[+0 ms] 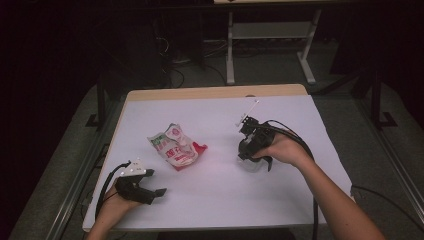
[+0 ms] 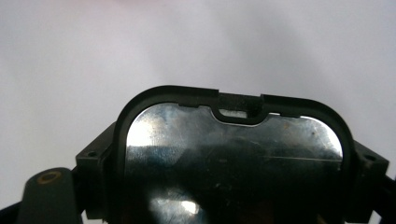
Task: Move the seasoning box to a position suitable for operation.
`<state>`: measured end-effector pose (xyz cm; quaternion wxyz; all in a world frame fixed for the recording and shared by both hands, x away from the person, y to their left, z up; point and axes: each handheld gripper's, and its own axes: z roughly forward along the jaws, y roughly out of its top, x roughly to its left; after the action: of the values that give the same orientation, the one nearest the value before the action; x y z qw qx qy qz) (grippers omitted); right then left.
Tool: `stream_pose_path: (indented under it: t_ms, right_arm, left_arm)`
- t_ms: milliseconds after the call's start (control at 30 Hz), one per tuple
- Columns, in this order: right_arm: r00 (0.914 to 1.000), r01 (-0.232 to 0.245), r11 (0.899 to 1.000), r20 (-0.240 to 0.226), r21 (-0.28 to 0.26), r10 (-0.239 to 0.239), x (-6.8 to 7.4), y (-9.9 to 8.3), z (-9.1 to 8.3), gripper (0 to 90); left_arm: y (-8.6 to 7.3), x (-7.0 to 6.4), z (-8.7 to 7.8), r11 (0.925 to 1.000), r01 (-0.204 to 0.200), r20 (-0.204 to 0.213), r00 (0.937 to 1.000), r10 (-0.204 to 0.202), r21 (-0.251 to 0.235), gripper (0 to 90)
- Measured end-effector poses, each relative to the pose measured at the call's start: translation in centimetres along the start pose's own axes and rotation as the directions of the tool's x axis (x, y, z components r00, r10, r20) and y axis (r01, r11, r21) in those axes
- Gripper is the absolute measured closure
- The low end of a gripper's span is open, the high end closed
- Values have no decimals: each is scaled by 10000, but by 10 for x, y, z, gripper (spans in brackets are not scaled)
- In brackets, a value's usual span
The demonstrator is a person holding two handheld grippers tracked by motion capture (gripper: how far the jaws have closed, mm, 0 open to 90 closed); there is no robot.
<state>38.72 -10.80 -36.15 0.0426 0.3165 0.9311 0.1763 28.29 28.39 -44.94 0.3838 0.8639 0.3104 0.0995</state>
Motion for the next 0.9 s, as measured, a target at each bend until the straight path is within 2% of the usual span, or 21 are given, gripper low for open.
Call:
stream_pose_path:
  t_ms: [133, 233, 333, 400, 533, 633, 767, 900]
  right_arm:
    - [9992, 308, 9989, -262, -356, -318, 4, -10, -8, 155]
    - [9980, 546, 9974, -292, -476, -560, 9, -18, -11, 155]
    - [9956, 894, 9950, -253, -444, -906, 17, -25, -14, 155]
    - [9952, 933, 9944, -245, -503, -946, 19, -27, -15, 155]
    - [9910, 1180, 9912, -571, -608, -1214, 28, -35, -18, 155]
    - [9888, 1324, 9894, -614, -601, -1361, 30, -37, -17, 155]
    - [9822, 1767, 9838, -591, -308, -1783, 41, -39, -12, 155]
    - [9775, 1930, 9811, -845, -146, -1935, 49, -41, -5, 155]
  left_arm:
    - [0, 0, 0, 10000, -16, 34, 10000, 16, -59, 124]
    - [1, -2, 1, 10000, 41, 54, 10000, -41, -22, 124]
    - [1, -2, 1, 10000, -75, 72, 9999, 75, 44, 124]
    - [1, -3, 2, 10000, 6, 79, 10000, -6, -45, 124]
    - [2, -4, 3, 10000, 1, 44, 10000, -1, -79, 124]
    - [2, -4, 3, 9999, 33, 43, 10000, -32, -103, 124]
    - [2, -4, 3, 10000, 5, 49, 10000, -4, -76, 124]
    - [2, -5, 3, 10000, 13, 71, 10000, -13, -81, 124]
